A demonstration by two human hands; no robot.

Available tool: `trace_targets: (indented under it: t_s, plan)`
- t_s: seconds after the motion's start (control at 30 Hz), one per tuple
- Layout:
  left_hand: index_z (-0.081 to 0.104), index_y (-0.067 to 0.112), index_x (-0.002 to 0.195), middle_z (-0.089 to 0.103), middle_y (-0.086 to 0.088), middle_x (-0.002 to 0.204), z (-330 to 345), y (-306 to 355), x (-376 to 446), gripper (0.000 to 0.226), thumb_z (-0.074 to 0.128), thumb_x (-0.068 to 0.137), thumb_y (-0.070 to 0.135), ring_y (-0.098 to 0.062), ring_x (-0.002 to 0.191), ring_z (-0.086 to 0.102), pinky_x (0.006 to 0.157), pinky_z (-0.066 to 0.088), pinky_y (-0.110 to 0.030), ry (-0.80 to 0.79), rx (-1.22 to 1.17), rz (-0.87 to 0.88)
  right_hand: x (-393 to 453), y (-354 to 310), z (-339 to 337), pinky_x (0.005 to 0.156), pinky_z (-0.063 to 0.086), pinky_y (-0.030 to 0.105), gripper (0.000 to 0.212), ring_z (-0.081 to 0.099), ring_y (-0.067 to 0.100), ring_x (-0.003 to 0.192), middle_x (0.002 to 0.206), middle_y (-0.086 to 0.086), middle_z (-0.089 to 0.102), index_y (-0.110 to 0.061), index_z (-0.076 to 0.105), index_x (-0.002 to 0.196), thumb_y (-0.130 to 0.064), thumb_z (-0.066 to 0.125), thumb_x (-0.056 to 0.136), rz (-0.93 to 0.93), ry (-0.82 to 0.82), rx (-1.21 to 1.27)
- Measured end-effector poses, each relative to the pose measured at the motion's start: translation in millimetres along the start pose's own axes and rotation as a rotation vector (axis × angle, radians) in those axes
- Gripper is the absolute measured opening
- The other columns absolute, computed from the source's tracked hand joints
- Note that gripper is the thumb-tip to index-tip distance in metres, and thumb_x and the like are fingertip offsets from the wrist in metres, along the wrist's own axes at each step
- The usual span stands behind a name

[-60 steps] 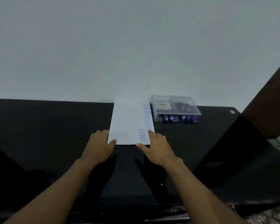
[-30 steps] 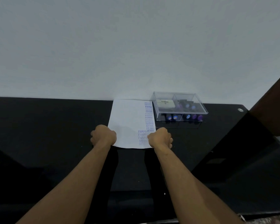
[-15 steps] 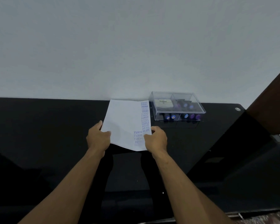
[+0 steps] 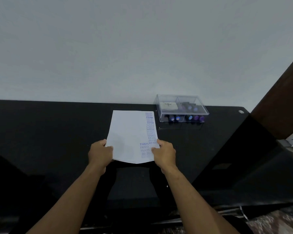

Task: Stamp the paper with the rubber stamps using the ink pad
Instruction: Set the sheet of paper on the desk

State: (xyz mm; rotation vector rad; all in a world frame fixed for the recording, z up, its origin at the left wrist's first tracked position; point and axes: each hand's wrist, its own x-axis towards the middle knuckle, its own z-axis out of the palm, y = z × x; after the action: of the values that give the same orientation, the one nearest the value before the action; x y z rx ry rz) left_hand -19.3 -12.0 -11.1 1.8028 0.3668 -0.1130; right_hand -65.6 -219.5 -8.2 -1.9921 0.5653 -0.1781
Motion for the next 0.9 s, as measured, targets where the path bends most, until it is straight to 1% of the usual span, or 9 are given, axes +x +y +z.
trace_targets:
  t_s: [0.1,0.23,0.37,0.47,0.57,0.67,0.73,0.83,0.9]
  plan:
    - [0.074,0.018,0.082,0.072,0.007,0.080,-10,-4,-20,0.033,0.050,0.086,-0.003,-0.014,0.074,0.068,0.054,0.048,-0.018,0.010,0.161,0.057,-18,2,-3,0.047,0.044,0.007,0.026,0.063,0.001,0.073,0.089,-0.009,0.070,-0.013,0.073,0.094,0.002,0.052,0.088,-0.013,0.023,-0.018]
    - [0.070,0.014,0.075,0.068,0.005,0.073,-21,-11,-47,0.034,0.047,0.085,-0.008,-0.013,0.062,0.060,0.038,0.034,-0.008,0.007,0.295,0.140,-42,8,-4,0.052,0.056,0.020,0.031,0.067,0.006,0.071,0.080,-0.012,0.069,-0.014,0.075,0.090,0.004,0.050,0.085,0.008,-0.008,-0.045]
    - [0.073,0.010,0.082,0.071,0.000,0.073,-34,-27,-60,0.026,0.051,0.082,-0.004,-0.017,0.063,0.064,0.047,0.044,-0.022,0.011,0.434,0.184,-66,16,-8,0.045,0.049,0.014,0.034,0.069,0.012,0.070,0.079,-0.009,0.071,-0.013,0.074,0.085,0.006,0.047,0.081,-0.014,-0.002,-0.080]
    - [0.070,0.005,0.083,0.070,-0.008,0.076,-39,-42,-67,0.019,0.053,0.078,-0.002,-0.021,0.064,0.063,0.053,0.049,-0.032,0.022,0.501,0.233,-79,24,-9,0.044,0.050,0.017,0.026,0.069,0.016,0.069,0.079,-0.005,0.072,-0.008,0.072,0.081,0.005,0.050,0.079,-0.030,0.004,-0.118]
    - [0.068,0.004,0.082,0.068,-0.010,0.076,-43,-53,-71,0.018,0.053,0.074,-0.001,-0.015,0.060,0.057,0.052,0.044,-0.026,0.038,0.543,0.277,-88,29,-8,0.052,0.057,0.024,0.023,0.069,0.014,0.069,0.079,-0.006,0.072,-0.007,0.073,0.081,0.005,0.054,0.078,-0.043,0.014,-0.153]
    - [0.064,-0.001,0.082,0.058,-0.014,0.083,-44,-55,-75,0.012,0.054,0.075,-0.004,-0.025,0.065,0.058,0.050,0.047,-0.033,0.064,0.583,0.295,-93,32,-7,0.053,0.058,0.024,0.020,0.068,0.012,0.068,0.079,-0.007,0.071,-0.008,0.073,0.083,0.003,0.056,0.078,-0.046,0.010,-0.192]
    - [0.056,-0.003,0.073,0.051,-0.015,0.087,-43,-55,-81,0.007,0.055,0.079,-0.005,-0.025,0.063,0.053,0.045,0.039,-0.028,0.068,0.602,0.309,-95,33,-6,0.051,0.057,0.023,0.020,0.066,0.011,0.067,0.082,-0.006,0.071,-0.011,0.072,0.082,0.000,0.055,0.079,-0.060,0.015,-0.231]
    - [0.035,0.005,0.059,0.047,-0.013,0.082,-42,-58,-84,0.032,0.055,0.081,-0.007,-0.019,0.058,0.041,0.044,0.029,-0.023,0.072,0.606,0.337,-99,31,-4,0.056,0.055,0.022,0.017,0.061,0.010,0.069,0.097,0.000,0.062,-0.014,0.070,0.086,-0.006,0.056,0.081,-0.089,0.027,-0.311]
    - [0.045,0.006,0.066,0.043,-0.012,0.086,-42,-59,-88,0.024,0.056,0.084,-0.006,-0.019,0.064,0.042,0.047,0.035,-0.024,0.070,0.621,0.347,-102,27,-4,0.061,0.050,0.023,0.012,0.054,0.011,0.072,0.103,0.003,0.049,-0.009,0.066,0.094,-0.007,0.057,0.087,-0.083,0.014,-0.378]
